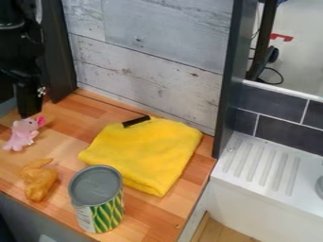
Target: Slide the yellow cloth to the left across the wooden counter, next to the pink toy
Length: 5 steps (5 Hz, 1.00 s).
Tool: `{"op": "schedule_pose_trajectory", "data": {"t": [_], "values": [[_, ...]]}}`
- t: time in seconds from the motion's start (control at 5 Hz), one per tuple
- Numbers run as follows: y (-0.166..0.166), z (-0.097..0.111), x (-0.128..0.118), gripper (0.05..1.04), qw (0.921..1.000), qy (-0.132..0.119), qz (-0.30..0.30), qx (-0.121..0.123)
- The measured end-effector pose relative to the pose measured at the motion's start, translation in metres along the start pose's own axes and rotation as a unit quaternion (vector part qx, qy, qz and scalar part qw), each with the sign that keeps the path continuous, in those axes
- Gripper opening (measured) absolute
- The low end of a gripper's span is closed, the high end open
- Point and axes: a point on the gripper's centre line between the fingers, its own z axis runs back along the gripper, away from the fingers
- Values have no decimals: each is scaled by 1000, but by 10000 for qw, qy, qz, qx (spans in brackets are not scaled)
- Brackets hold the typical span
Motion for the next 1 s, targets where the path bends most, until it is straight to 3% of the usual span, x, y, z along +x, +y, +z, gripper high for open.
{"op": "schedule_pose_trajectory", "data": {"t": [0.2,0.4,0.6,1.0], "values": [[-2,-5,0,1001,9999,88,4,-59],[-27,-3,19,1001,9994,-95,-317,-36],[-56,1,35,1001,9993,-242,-269,-1],[-107,-34,69,1001,9939,-661,-795,-377]]}}
